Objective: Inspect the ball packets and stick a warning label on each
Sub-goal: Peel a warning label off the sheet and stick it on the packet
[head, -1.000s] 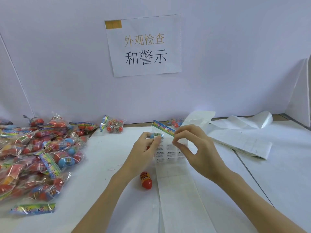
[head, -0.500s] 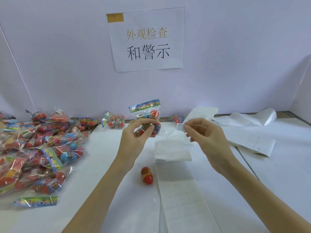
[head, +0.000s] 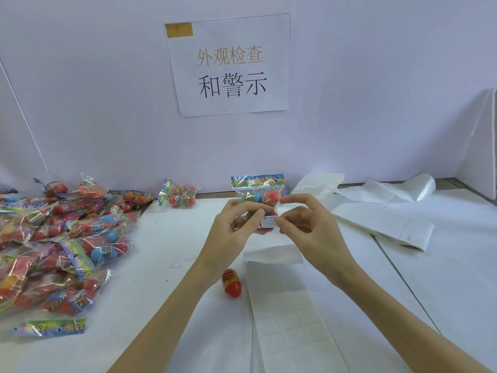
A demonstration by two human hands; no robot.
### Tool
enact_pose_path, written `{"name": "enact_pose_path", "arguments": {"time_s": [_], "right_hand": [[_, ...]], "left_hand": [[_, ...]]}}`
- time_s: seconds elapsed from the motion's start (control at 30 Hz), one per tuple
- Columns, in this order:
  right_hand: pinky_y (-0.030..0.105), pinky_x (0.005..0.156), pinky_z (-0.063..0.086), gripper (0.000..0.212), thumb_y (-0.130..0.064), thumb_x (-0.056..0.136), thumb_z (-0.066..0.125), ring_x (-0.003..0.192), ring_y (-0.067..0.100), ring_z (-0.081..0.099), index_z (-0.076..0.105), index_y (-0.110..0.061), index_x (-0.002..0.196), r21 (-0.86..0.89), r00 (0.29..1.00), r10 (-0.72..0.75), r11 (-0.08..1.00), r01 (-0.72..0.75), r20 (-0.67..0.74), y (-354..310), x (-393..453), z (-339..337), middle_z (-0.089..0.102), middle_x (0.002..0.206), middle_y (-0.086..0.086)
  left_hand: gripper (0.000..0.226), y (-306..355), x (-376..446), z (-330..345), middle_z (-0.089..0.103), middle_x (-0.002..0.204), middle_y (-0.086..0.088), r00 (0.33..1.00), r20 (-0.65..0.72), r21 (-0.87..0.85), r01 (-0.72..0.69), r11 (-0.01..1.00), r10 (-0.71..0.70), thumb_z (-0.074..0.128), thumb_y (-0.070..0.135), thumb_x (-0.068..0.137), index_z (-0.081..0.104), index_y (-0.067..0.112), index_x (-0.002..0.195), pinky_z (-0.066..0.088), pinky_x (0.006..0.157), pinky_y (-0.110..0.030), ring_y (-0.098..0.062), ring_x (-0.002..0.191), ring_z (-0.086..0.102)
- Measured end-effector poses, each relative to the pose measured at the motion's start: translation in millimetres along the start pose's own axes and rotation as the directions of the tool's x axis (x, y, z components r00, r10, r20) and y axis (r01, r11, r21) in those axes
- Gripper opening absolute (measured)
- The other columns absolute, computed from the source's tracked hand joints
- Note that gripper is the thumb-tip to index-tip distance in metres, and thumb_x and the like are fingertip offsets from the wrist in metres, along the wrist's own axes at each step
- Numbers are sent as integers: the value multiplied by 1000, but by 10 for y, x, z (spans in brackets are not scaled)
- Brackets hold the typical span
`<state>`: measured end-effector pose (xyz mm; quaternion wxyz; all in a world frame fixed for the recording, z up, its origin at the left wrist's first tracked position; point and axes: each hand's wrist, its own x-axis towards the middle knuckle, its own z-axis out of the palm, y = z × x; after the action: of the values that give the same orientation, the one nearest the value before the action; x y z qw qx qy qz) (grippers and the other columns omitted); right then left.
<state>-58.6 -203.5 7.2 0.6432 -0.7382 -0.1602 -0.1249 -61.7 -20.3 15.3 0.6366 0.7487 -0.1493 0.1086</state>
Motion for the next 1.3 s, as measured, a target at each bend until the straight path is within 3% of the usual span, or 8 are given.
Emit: {"name": "enact_pose_path", "arguments": {"time_s": [0.3, 0.43, 0.57, 0.77, 1.0, 1.1, 1.2, 1.3], "right_hand": [[30, 83, 59, 27, -16, 95, 75, 83, 12, 73, 63, -27, 117, -69, 999, -19, 997, 17, -28, 25, -9, 22, 75, 84, -4], [20, 72, 54, 41, -49, 87, 76, 83, 6, 66, 60, -33, 122, -157, 995, 57, 985, -70, -86, 11, 11, 13, 68, 95, -7], [25, 66, 53, 40, -52, 85, 75, 74, 9, 69, 74, -22, 110, -27, 970, 194, 981, -192, 145, -4, 26, -19, 76, 92, 1], [25, 76, 55, 40, -29, 96, 68, 85, 20, 66, 68, -1, 125, 362, 887, 219, 853, -376, 405, 8, 49, -123, 74, 106, 14], [21, 60, 48, 45, -51, 83, 75, 70, 14, 64, 79, -8, 96, 85, 936, 289, 947, -310, 199, -86, 117, -211, 73, 90, 6], [20, 59, 43, 31, -52, 91, 70, 66, 11, 55, 77, -24, 101, 566, 941, 240, 753, -336, 239, -223, 248, -522, 61, 92, 0], [22, 72, 44, 74, -70, 89, 59, 78, 13, 56, 50, -32, 151, 863, 870, -151, 289, -415, 469, -306, 262, -814, 60, 107, 0], [24, 69, 44, 86, -65, 89, 66, 71, 13, 56, 43, -19, 158, 810, 830, -152, 370, -455, 536, -233, 258, -838, 61, 97, 1]], "left_hand": [[20, -29, 7, 7, 61, 117, -4, 997, -29, 53, -75, 996, 77, 72, 10, 97, 81, 25, 107, 60, 83, -23, -13, 97, 72], [38, 1, 9, 18, 66, 131, -1, 994, -19, -31, -112, 993, 112, 72, 7, 96, 69, 28, 128, 63, 85, -31, -27, 104, 74], [78, 18, -4, 53, 65, 137, -1, 993, 3, -116, -114, 987, 115, 79, 13, 91, 42, 47, 151, 60, 95, -39, -29, 118, 69], [93, 25, 6, 61, 69, 131, 2, 995, -2, -177, -102, 979, 103, 83, 14, 87, 32, 57, 151, 59, 97, -43, -32, 112, 72], [75, -38, 43, 10, 67, 124, -4, 997, -70, -70, 21, 997, -26, 69, 37, 95, 24, 58, 151, 59, 82, -25, -23, 99, 74], [35, -74, 94, -126, 66, 118, -2, 975, -220, 0, 31, 1000, -31, 54, 31, 107, 47, 37, 141, 60, 79, -29, -23, 104, 69], [16, -153, 140, -242, 70, 114, 4, 960, -278, 134, 86, 987, -46, 55, 26, 107, 71, 23, 108, 59, 80, -29, -23, 102, 68], [18, -219, 140, -233, 71, 110, 6, 965, -258, 294, 119, 948, -41, 57, 18, 105, 73, 22, 96, 52, 80, -20, -15, 93, 65]]}}
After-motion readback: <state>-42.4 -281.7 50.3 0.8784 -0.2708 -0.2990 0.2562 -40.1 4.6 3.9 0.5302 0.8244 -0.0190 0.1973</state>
